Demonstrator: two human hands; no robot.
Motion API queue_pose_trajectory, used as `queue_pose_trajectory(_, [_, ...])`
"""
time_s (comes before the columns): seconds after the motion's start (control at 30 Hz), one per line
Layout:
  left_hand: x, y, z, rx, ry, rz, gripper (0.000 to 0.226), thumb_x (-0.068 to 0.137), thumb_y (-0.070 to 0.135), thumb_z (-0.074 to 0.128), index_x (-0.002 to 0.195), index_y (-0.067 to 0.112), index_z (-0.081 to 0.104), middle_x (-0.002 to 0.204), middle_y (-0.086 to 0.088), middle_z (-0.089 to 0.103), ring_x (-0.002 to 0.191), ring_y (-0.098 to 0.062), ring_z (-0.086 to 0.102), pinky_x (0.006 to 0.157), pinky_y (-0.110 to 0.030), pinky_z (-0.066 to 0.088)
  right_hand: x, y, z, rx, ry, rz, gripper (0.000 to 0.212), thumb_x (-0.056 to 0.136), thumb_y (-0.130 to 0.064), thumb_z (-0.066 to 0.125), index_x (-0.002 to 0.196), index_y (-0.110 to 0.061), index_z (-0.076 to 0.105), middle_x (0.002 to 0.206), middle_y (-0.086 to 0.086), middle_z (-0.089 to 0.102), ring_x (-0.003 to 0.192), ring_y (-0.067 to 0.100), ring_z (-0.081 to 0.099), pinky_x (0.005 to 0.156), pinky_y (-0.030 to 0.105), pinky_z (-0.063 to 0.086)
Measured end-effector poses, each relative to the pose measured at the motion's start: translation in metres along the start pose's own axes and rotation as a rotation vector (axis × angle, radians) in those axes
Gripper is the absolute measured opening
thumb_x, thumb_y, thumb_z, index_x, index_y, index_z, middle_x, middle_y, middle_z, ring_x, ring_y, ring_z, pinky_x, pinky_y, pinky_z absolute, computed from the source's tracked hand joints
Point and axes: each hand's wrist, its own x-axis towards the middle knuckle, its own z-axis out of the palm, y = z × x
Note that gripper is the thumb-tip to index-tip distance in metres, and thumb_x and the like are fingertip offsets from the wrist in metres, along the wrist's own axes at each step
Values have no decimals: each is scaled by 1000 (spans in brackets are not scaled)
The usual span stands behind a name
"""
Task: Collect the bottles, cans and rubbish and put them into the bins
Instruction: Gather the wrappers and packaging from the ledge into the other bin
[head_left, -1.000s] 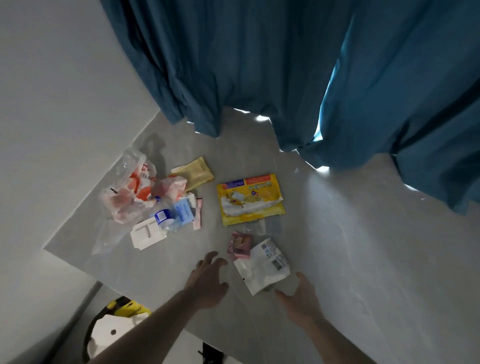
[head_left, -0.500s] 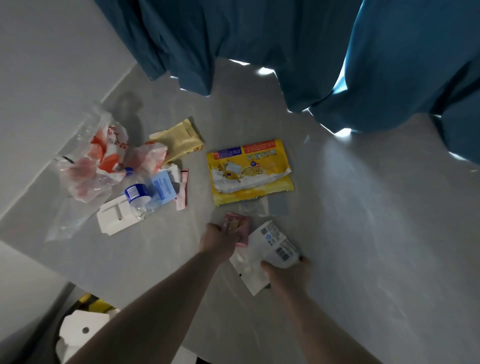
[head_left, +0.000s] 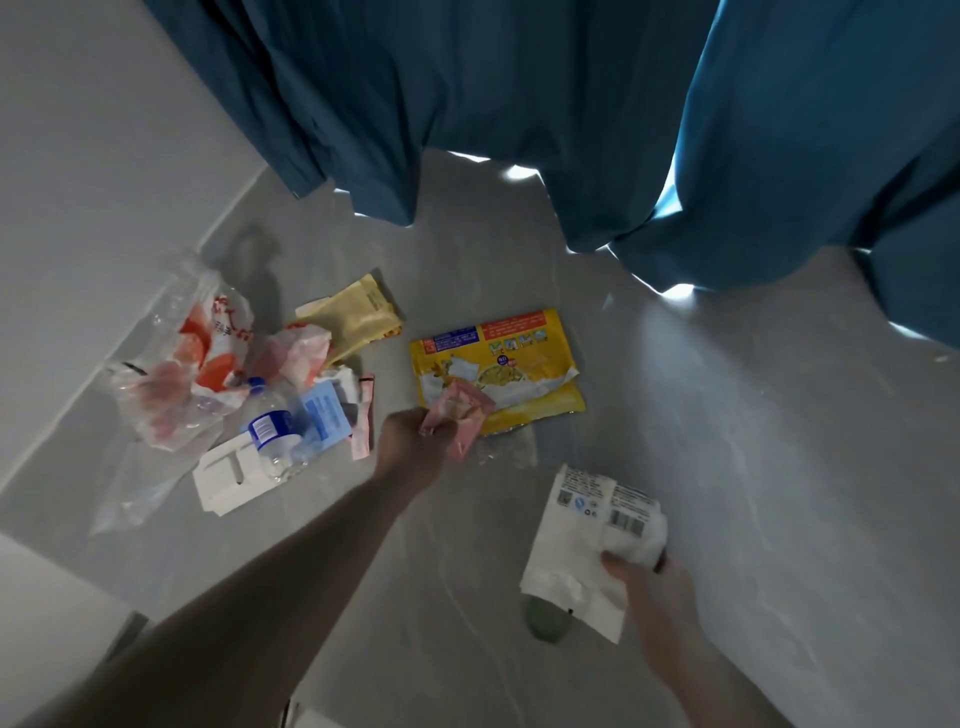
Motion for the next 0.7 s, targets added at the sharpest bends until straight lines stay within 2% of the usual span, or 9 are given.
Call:
queue_pose_trajectory(0.07, [25,3,2,45,46,-22,14,88,31,67,77,24,70,83,-3,71,76,-22,66,63,-30,53,7,2,-6,-13,-15,1,33,83,7,72,110,-12,72,97,7,76,90,28,72,74,40,58])
queue_pose_trajectory(0.1, [34,4,4,79,68,-56,19,83,42,65,82,24,72,91,-3,71,80,-21,65,68,-32,55,6,2,-7,-18,-22,6,32,84,7,71,109,-12,72,97,7,77,91,30,72,74,41,58])
queue_pose_trajectory(0.17, [50,1,11,161,72,-142,48,69,63,56,97,27,71,107,-3,65,88,-22,60,74,-34,54,6,7,-7,-132,-33,10,26,85,7,70,103,-12,72,91,5,76,85,25,72,67,35,56])
queue_pose_trajectory(0.23, [62,-4,21,170,74,-219,51,63,68,59,97,32,65,107,-1,59,92,-24,57,77,-34,52,4,16,-3,-367,-45,-38,25,82,-2,77,105,-12,72,89,2,75,81,20,71,67,33,55])
queue_pose_trajectory(0.37, [77,-7,38,38,109,-315,81,48,70,72,111,20,61,108,-4,56,98,-26,60,86,-39,56,-1,45,12,-702,-112,-63,61,66,-24,89,122,-21,65,105,-2,72,98,19,68,85,31,51])
queue_pose_trajectory(0.47, [75,-1,43,62,162,-339,74,70,58,79,122,15,49,120,-9,55,110,-31,58,86,-39,52,-5,53,27,-845,-87,-140,75,53,-38,86,123,-23,61,113,-1,67,105,20,65,86,29,50])
queue_pose_trajectory(0.57, [78,-1,43,-9,178,-368,65,81,33,79,130,9,43,121,-9,56,114,-31,57,76,-38,45,-7,53,38,-955,-57,-164,72,59,-39,84,123,-20,61,119,4,61,108,22,64,86,28,50])
queue_pose_trajectory(0.63, [79,-3,39,-80,124,-390,53,85,27,76,126,7,49,114,-4,58,108,-29,61,73,-36,50,-6,50,42,-957,-50,-147,65,62,-37,83,121,-19,65,117,5,64,106,23,66,82,27,51])
queue_pose_trajectory(0.7, [79,-5,34,-128,46,-353,33,86,23,74,114,9,64,100,-4,67,89,-23,66,64,-31,56,0,37,43,-886,-36,-120,55,67,-36,84,116,-17,69,107,4,72,97,24,70,76,28,54])
